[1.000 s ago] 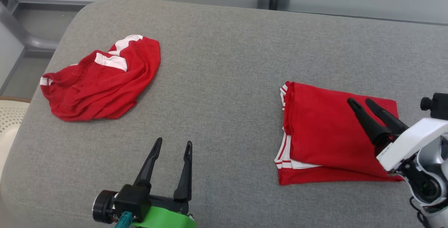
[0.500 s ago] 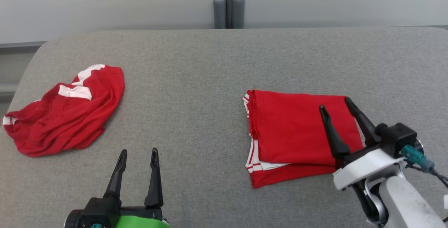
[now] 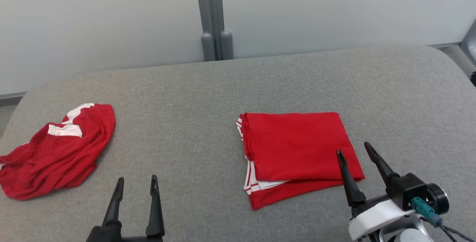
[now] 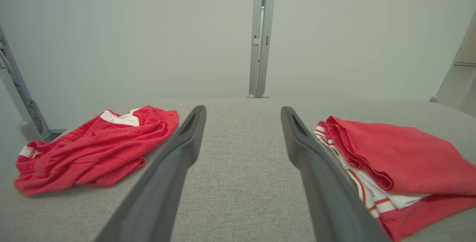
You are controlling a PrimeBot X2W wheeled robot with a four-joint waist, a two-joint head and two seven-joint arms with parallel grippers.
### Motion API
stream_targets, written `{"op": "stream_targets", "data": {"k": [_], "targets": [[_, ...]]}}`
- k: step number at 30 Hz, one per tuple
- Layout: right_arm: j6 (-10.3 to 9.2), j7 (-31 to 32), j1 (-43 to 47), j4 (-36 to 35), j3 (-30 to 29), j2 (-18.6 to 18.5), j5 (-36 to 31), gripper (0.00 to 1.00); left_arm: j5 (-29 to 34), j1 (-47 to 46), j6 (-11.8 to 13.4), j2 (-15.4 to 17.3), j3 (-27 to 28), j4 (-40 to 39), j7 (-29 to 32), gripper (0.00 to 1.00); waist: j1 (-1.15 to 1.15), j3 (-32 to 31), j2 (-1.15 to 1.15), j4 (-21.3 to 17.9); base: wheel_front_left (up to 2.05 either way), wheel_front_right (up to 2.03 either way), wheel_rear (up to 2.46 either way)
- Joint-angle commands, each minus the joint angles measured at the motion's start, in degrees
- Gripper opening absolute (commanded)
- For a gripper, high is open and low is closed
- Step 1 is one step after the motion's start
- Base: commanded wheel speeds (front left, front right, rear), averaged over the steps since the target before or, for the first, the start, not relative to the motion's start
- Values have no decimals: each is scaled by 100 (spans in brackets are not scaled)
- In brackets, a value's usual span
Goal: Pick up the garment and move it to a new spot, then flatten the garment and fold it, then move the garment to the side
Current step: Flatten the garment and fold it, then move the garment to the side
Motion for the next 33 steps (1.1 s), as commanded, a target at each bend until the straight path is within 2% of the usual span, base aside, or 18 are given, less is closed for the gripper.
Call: {"op": "stream_targets", "data": {"k": [1, 7, 33], "targets": [[-9, -15, 104, 42, 32, 16, -18, 100, 109, 103, 8, 9, 18, 52, -15, 100, 0, -53, 0, -19, 0, 0, 0], [-9, -15, 222, 129, 206, -47, 65, 100, 33, 149, -51, 9, 71, 243, -15, 100, 0, -88, 0, 12, 0, 0, 0], [-9, -16, 287, 189, 146, -62, -9, 100, 94, 206, -96, 9, 52, 418, -15, 100, 0, -201, 0, 92, 0, 0, 0]]}}
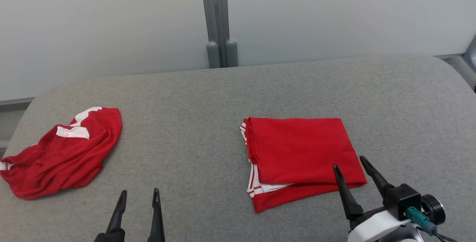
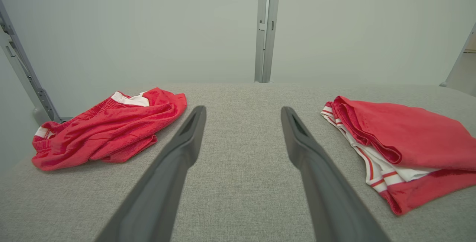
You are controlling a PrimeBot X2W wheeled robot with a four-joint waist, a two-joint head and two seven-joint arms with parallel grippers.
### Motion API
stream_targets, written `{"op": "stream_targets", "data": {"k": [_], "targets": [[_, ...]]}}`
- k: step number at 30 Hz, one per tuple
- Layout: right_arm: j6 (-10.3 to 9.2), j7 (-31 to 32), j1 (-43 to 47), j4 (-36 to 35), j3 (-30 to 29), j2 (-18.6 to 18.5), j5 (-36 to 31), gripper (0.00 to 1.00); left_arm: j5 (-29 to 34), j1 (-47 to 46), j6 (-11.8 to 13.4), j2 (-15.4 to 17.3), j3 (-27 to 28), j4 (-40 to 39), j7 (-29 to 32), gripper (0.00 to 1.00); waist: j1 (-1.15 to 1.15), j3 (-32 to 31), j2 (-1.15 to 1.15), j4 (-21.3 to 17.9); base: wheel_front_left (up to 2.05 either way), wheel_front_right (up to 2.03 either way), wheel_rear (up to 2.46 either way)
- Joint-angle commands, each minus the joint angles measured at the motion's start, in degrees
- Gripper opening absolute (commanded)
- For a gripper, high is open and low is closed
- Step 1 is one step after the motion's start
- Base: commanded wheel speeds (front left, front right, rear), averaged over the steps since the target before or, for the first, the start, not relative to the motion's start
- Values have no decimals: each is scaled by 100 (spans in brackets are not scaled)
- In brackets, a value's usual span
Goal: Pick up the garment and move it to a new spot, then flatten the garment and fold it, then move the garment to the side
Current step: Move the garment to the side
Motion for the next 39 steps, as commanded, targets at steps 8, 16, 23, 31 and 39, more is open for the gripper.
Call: {"op": "stream_targets", "data": {"k": [8, 16, 23, 31, 39], "targets": [[-9, -16, 31, 2, -11, 8, -7, 100, 21, 47, -16, 9, 4, 27, -15, 100, 0, 2, 0, 29, 0, 0, 0], [-9, -16, 14, 9, -37, 27, -32, 100, 44, 42, -17, 9, 13, 29, -15, 100, 0, -7, 0, 38, 0, 0, 0], [-9, -16, 2, -4, -52, 46, -50, 100, 64, 26, -20, 9, 5, 33, -15, 100, 0, 27, 0, 50, 0, 0, 0], [-9, -16, -273, 168, 66, -20, 209, 100, 30, -48, -27, 9, -39, 12, -15, 100, 0, 210, 0, 92, 0, 0, 0], [-9, -16, -954, 555, 50, -275, 996, 100, 85, -246, -57, 9, -169, -54, -15, 100, 0, 623, 0, 192, 0, 0, 0]]}}
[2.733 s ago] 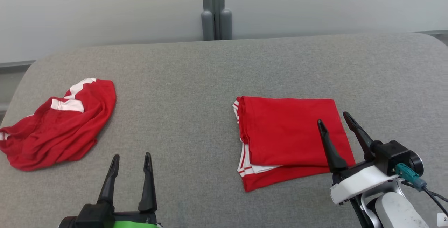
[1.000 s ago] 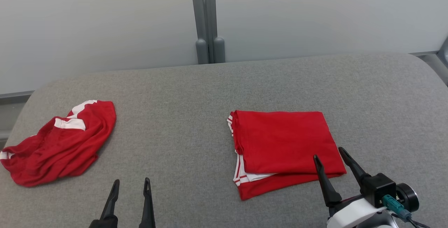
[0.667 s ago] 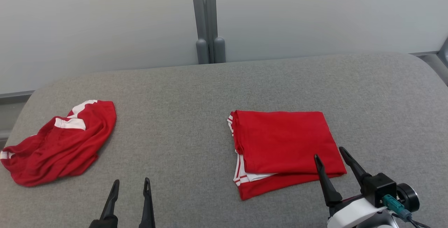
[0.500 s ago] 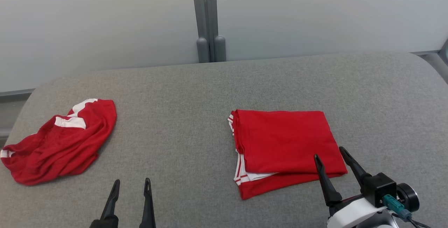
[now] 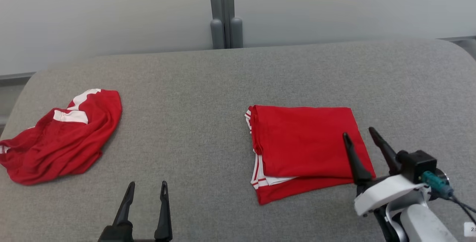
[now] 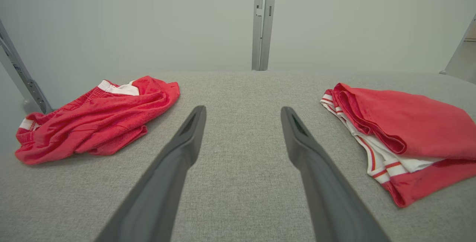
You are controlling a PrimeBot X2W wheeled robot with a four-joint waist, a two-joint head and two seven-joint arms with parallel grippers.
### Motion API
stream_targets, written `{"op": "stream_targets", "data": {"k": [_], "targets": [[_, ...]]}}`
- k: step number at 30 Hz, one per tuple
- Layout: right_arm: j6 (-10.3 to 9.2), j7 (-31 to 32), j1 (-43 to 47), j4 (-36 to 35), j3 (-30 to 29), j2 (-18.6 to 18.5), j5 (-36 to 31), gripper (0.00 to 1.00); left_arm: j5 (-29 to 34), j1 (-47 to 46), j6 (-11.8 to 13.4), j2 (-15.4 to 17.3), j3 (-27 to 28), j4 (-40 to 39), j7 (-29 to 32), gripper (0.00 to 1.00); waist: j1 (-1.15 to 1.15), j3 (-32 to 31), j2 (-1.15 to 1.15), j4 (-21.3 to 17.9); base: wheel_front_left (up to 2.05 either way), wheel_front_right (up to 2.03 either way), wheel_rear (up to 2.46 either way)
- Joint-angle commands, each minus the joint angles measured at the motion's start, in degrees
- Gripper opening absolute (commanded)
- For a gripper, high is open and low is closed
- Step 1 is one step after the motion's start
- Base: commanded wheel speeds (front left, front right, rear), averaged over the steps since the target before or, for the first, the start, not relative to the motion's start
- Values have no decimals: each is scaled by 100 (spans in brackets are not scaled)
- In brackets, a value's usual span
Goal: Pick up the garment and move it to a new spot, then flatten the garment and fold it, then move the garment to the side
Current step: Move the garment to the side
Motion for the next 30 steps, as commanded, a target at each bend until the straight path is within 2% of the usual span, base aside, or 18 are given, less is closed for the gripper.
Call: {"op": "stream_targets", "data": {"k": [1, 4, 8, 14, 20, 25, 26, 27, 28, 30], "targets": [[-10, -15, -153, 103, -32, -63, 212, 100, 34, -151, -35, 9, -20, -38, -15, 100, 0, 234, 0, 77, 0, 0, 0], [-9, -15, -479, 435, 33, -349, 908, 100, 79, -309, -79, 9, -97, -61, -15, 100, 0, 543, 0, 170, 0, 0, 0], [-9, 5, -832, 770, 345, -944, 1872, 100, 88, -535, -124, 9, -188, -77, -16, 100, 0, 880, 0, 263, 0, 0, 0], [-7, 525, -1183, 1055, 867, -1765, 3074, 100, 90, -836, -142, 9, -384, -57, -15, 100, 0, 1339, 0, 352, 0, 0, 0], [-6, 991, -1412, 970, 1418, -2240, 3903, 100, 106, -1095, -109, 9, -635, -42, -15, 100, 0, 1659, 0, 419, 0, 0, 0], [-6, 1275, -1544, 889, 1921, -2445, 4279, 100, 72, -1259, -78, 9, -755, -15, -16, 100, 0, 1814, 0, 448, 0, 0, 0], [-6, 1308, -1569, 871, 2018, -2485, 4345, 50, 61, -1288, -67, 9, -771, -9, -15, 100, 0, 1839, 0, 450, 0, 0, 0], [-6, 1310, -1584, 846, 2089, -2502, 4392, 37, 53, -1307, -64, 9, -782, -8, -15, 100, 0, 1859, 0, 452, 0, 0, 0], [-6, 1273, -1626, 806, 2179, -2548, 4429, 0, 43, -1331, -60, 9, -799, -13, -15, 100, 0, 1886, 0, 452, 0, 0, 0], [-6, 1159, -1741, 754, 2306, -2698, 4399, 0, 35, -1372, -71, 9, -826, -33, -15, 100, 0, 1953, 0, 443, 0, 0, 0]]}}
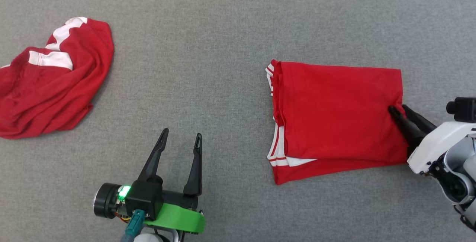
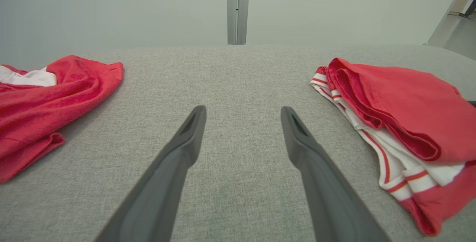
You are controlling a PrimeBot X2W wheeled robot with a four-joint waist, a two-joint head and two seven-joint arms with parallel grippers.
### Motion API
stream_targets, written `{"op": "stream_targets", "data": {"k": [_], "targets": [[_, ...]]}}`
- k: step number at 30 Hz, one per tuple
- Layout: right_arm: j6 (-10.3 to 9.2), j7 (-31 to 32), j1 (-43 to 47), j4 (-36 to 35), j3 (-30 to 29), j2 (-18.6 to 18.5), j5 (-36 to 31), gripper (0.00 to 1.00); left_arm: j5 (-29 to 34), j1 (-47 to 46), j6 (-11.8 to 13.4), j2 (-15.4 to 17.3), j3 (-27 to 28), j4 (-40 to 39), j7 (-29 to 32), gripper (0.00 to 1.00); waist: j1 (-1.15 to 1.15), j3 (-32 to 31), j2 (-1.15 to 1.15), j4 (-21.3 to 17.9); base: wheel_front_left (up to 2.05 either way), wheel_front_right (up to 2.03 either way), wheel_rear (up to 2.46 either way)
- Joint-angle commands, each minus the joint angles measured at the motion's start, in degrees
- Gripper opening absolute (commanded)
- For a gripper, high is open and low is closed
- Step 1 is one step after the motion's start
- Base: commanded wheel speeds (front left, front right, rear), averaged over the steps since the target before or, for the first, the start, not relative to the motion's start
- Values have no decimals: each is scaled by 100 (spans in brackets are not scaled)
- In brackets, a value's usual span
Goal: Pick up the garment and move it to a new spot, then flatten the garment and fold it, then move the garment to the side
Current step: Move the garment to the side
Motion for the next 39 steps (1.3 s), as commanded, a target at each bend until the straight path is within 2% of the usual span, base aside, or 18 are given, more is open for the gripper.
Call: {"op": "stream_targets", "data": {"k": [1, 6, 10, 14, 21, 28, 34, 35, 36, 37, 39], "targets": [[-2, -141, -128, -3, 78, -103, -110, 0, -27, -115, 5, 9, -5, -29, -15, 100, 0, 109, 0, -1, 0, 0, 0], [-7, -759, -683, 130, 148, -467, -499, 0, 112, -286, -48, 9, -26, -247, -15, 100, 0, 458, 0, -101, 0, 0, 0], [-7, -938, -1178, 293, 44, -744, -712, 0, 290, -500, -102, 10, -82, -583, -15, 100, 0, 853, 0, -195, 0, 0, 0], [-7, -1010, -1559, 519, -156, -1176, -891, 0, 596, -742, -164, 46, -165, -924, -15, 100, 0, 1266, 0, -304, 0, 0, 0], [-7, -1155, -1695, 991, -746, -1760, -1182, 0, 852, -1029, -160, 197, -268, -1390, -9, 100, 0, 1750, 0, -501, 0, 0, 0], [-6, -1189, -1569, 1269, -1385, -2183, -1365, 0, 960, -1161, -127, 440, -363, -1696, -9, 100, 0, 2125, 0, -668, 0, 0, 0], [-7, -1190, -1584, 1435, -2124, -2491, -1799, 0, 985, -1241, -78, 612, -457, -1824, -9, 100, 0, 2309, 0, -726, 0, 0, 0], [-6, -1189, -1607, 1460, -2250, -2500, -1917, 4, 978, -1257, -71, 641, -472, -1821, -9, 100, 0, 2323, 0, -731, 0, 0, 0], [-7, -1191, -1686, 1464, -2411, -2526, -2084, 80, 969, -1273, -64, 658, -485, -1815, -10, 100, 0, 2332, 0, -732, 0, 0, 0], [-7, -1191, -1813, 1441, -2672, -2507, -2325, 100, 953, -1292, -53, 671, -501, -1797, -9, 100, 0, 2334, 0, -730, 0, 0, 0], [-6, -1190, -1861, 1415, -3019, -2332, -2752, 100, 918, -1313, -63, 675, -554, -1745, -10, 100, 0, 2292, 0, -692, 0, 0, 0]]}}
